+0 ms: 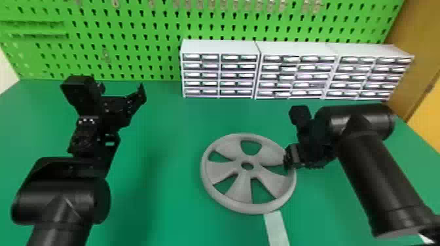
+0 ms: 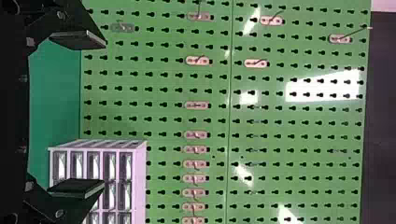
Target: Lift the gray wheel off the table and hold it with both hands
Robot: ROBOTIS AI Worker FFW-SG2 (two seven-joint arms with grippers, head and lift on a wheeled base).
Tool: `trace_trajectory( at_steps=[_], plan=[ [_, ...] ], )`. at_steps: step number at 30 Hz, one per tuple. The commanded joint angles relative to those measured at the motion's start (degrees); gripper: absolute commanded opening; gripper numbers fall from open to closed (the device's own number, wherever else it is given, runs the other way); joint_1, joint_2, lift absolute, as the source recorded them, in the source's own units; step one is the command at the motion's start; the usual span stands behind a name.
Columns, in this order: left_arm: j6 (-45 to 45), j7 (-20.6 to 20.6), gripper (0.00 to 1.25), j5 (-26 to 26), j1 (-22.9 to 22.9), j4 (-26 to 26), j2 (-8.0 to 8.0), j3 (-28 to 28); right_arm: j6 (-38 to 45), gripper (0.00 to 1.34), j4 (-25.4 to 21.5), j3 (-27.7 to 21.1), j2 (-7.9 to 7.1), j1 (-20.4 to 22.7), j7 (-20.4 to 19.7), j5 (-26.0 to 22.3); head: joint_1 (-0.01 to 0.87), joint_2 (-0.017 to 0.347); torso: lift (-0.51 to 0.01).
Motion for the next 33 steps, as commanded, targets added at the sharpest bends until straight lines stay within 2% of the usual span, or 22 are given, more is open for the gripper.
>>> trace_trajectory(
  at_steps=[1, 6, 17, 22, 28, 33],
  plan=[
    [0.0, 0.0, 1.02, 0.0, 0.0, 0.0, 0.00, 0.0, 0.0, 0.33, 0.0, 0.0, 0.05, 0.0, 0.1, 0.0, 0.711, 0.015, -0.098],
    [0.0, 0.1, 1.02, 0.0, 0.1, 0.0, 0.00, 0.0, -0.3, 0.33, -0.4, 0.0, -0.12, 0.2, 1.0, 0.1, 0.711, 0.015, -0.098],
    [0.0, 0.3, 1.02, 0.1, 0.1, -0.1, 0.00, 0.0, -2.5, 0.33, -5.2, -1.4, -0.30, 1.8, 1.3, 0.1, 0.711, 0.015, -0.098],
    [0.0, 0.3, 1.02, 0.1, 0.1, -0.1, 0.00, -0.1, -5.6, 0.33, -6.8, -0.9, -0.56, 2.9, 2.8, 0.2, 0.711, 0.015, -0.098],
    [0.0, 0.4, 1.02, 0.3, 0.2, -0.1, 0.00, -0.1, -11.7, 0.32, -9.1, -0.9, -0.56, 4.9, 7.1, 4.1, 0.711, 0.015, -0.098],
    [0.0, 0.5, 1.02, 0.3, 0.2, -0.2, 0.00, 0.0, -16.1, 0.32, -11.4, -2.3, 0.58, 6.8, 8.5, 7.1, 0.711, 0.015, -0.098]
  ],
)
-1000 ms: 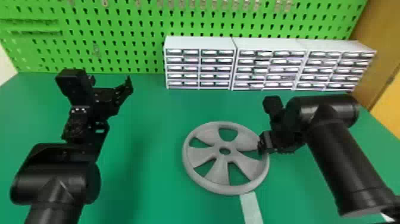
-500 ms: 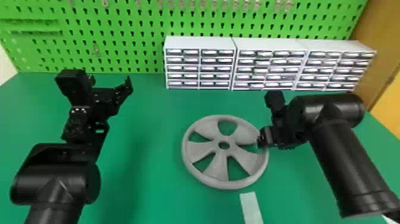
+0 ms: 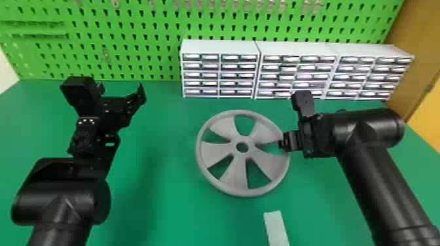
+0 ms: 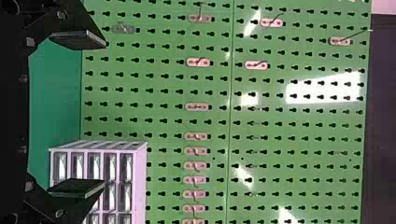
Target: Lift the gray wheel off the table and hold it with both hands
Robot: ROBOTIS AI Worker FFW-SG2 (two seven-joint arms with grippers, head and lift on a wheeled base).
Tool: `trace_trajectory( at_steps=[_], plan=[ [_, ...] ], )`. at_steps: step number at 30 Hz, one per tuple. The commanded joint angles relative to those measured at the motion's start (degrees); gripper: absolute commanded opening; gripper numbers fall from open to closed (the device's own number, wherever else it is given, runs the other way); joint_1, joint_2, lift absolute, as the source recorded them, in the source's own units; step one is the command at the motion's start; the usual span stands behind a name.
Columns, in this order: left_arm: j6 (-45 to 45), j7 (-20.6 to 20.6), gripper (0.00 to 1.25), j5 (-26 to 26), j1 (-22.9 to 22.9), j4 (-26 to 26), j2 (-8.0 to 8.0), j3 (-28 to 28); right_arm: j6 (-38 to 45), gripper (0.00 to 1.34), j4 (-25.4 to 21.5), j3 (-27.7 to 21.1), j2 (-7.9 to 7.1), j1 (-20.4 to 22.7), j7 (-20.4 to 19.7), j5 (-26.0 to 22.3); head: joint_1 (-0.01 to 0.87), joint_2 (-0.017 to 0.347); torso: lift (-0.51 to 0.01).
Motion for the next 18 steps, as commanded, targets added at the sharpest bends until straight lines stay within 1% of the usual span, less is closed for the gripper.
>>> trace_trajectory(
  at_steps=[1, 4, 7, 14, 18],
  plan=[
    [0.0, 0.0, 1.02, 0.0, 0.0, -0.1, 0.00, 0.0, -4.6, 0.32, -2.3, -1.4, 0.94, 1.9, 0.7, 2.5, 0.711, 0.015, -0.098],
    [0.0, 0.0, 1.02, 0.0, 0.0, -0.1, 0.00, 0.1, -8.8, 0.32, -3.6, -1.5, 0.94, 3.2, 0.7, 2.5, 0.711, 0.015, -0.098],
    [0.0, 0.0, 1.02, 0.0, 0.0, -0.2, 0.00, 0.2, -13.4, 0.31, -4.9, -2.1, 1.29, 4.7, 0.7, 2.5, 0.711, 0.015, -0.098],
    [0.1, 0.1, 1.02, 0.0, 0.0, -0.3, 0.00, 0.2, -25.8, 0.31, -7.7, -3.7, 2.52, 8.2, 0.7, 4.1, 0.711, 0.015, -0.098],
    [0.2, 0.1, 1.02, 0.0, 0.0, -0.4, 0.00, 0.3, -31.1, 0.31, -8.7, -4.0, 3.05, 9.6, 0.7, 5.2, 0.711, 0.015, -0.098]
  ],
)
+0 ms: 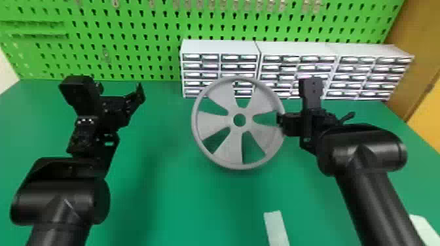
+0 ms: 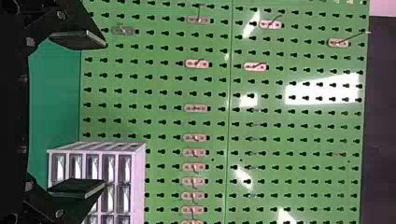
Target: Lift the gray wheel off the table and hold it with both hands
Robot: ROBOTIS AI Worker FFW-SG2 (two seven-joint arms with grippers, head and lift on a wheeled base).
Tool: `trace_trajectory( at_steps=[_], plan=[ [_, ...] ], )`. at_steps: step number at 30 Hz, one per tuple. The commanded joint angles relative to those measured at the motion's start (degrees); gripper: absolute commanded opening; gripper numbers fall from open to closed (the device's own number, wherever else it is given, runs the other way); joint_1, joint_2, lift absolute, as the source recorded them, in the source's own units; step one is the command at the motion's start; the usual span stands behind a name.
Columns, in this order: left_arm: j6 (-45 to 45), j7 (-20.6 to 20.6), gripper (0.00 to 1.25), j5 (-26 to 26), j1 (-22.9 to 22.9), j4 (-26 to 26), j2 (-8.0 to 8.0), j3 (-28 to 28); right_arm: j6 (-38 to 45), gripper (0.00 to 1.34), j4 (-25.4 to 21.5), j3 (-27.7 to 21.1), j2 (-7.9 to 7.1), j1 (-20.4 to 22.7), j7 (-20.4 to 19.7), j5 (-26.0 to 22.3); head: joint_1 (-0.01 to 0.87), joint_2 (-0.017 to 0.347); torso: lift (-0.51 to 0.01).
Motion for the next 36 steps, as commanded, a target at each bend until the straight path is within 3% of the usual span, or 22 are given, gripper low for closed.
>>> trace_trajectory(
  at_steps=[1, 11, 17, 24, 36],
  plan=[
    [0.1, 0.0, 1.02, 0.0, 0.0, -0.1, 0.00, 0.1, -6.9, 0.31, -1.2, -0.6, 0.81, 1.8, 0.0, 1.2, 0.711, 0.015, -0.098],
    [0.2, 0.1, 1.02, 0.0, 0.1, -0.5, 0.00, 0.1, -19.3, 0.31, -2.1, -1.5, 1.51, 4.5, -1.8, 0.8, 0.711, 0.015, -0.098],
    [0.5, 2.2, 1.02, 0.4, 0.9, -1.8, 0.00, -0.7, -27.1, 0.31, -2.2, -1.3, 1.77, 5.9, -4.2, 0.3, 0.711, 0.015, -0.098],
    [0.4, 5.0, 1.02, 0.8, 2.1, -3.6, 0.00, -2.8, -30.2, 0.31, -2.2, -1.3, 1.77, 6.4, -5.5, 0.2, 0.711, 0.015, -0.098],
    [0.4, 5.1, 1.02, 1.1, 2.2, -3.9, 0.00, -2.6, -41.3, 0.31, -1.7, -0.4, 1.77, 8.0, -8.1, 0.1, 0.711, 0.015, -0.098]
  ],
)
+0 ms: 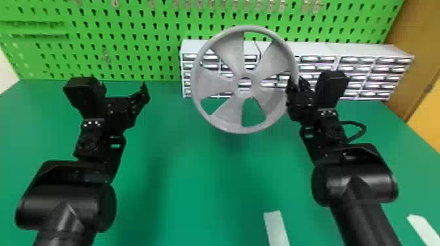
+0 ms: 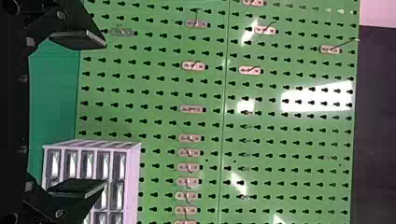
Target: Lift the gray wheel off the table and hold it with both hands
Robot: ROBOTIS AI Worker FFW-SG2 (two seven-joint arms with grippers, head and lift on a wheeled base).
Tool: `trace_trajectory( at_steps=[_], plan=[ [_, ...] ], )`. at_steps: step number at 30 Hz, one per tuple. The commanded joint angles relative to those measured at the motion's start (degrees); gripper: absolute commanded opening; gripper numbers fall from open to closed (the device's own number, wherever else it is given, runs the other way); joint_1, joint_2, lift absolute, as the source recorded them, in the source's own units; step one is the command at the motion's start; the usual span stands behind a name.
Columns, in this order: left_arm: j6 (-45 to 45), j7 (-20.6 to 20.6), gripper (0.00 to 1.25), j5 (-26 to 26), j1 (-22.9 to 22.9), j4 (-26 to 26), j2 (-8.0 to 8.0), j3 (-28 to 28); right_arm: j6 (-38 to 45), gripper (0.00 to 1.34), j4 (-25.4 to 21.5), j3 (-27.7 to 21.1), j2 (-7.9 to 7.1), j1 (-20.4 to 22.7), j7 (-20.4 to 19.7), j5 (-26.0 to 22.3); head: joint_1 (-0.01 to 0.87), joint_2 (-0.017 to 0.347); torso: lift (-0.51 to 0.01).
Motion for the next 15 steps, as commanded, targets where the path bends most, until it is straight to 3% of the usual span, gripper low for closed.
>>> trace_trajectory(
  at_steps=[1, 15],
  plan=[
    [0.0, 0.0, 1.02, 0.0, 0.0, 0.0, 0.00, 0.3, -3.6, 0.31, 0.4, 0.5, -0.02, 0.4, -0.2, 0.0, 0.711, 0.015, -0.098],
    [0.1, 0.0, 1.02, 0.2, 0.3, -0.5, 0.00, 0.1, -9.5, 0.31, 0.2, 4.5, 0.33, 0.9, -4.3, 1.8, 0.711, 0.015, -0.098]
  ],
)
